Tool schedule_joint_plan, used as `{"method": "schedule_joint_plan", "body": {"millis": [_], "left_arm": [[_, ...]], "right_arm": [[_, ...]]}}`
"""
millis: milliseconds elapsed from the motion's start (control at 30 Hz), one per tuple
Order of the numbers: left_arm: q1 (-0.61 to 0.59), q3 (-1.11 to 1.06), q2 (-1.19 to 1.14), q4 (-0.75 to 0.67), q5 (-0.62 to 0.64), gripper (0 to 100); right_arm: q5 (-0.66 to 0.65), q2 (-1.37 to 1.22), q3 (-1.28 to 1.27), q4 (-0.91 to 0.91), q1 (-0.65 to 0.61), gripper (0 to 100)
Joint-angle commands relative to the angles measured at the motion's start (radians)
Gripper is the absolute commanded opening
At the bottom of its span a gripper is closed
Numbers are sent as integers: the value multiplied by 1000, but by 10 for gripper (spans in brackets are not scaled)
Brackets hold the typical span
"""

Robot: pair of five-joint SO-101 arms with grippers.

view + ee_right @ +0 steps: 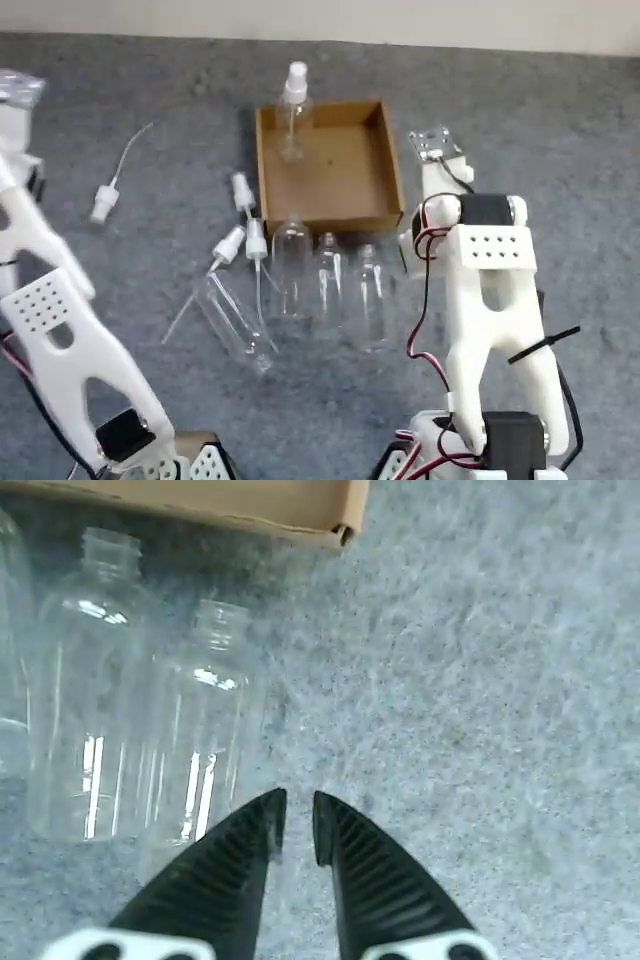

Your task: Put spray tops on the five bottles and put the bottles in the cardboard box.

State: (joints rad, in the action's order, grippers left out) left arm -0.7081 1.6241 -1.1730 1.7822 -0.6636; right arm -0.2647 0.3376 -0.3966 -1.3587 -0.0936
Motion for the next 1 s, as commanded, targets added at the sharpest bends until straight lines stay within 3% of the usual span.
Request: {"method": "schedule_joint_plan", "body": {"millis": [0, 100, 233, 433, 600, 767, 967], "left_arm": [[-41, 36, 87, 12, 66, 50], [-8, 39, 87, 8, 196, 62], [108, 39, 85, 6, 311, 181], [242, -21, 61, -115, 321, 181], [223, -97, -38, -222, 318, 178], [197, -71, -119, -227, 315, 176], [137, -68, -139, -135, 316, 17]], "right_arm": [[-11, 41, 1, 8, 10, 5], [-11, 41, 1, 8, 10, 5], [-11, 41, 1, 8, 10, 5], [-11, 41, -1, 8, 10, 5], [-11, 41, -1, 8, 10, 5], [-11, 41, -1, 8, 10, 5], [-11, 41, -1, 8, 10, 5]]}}
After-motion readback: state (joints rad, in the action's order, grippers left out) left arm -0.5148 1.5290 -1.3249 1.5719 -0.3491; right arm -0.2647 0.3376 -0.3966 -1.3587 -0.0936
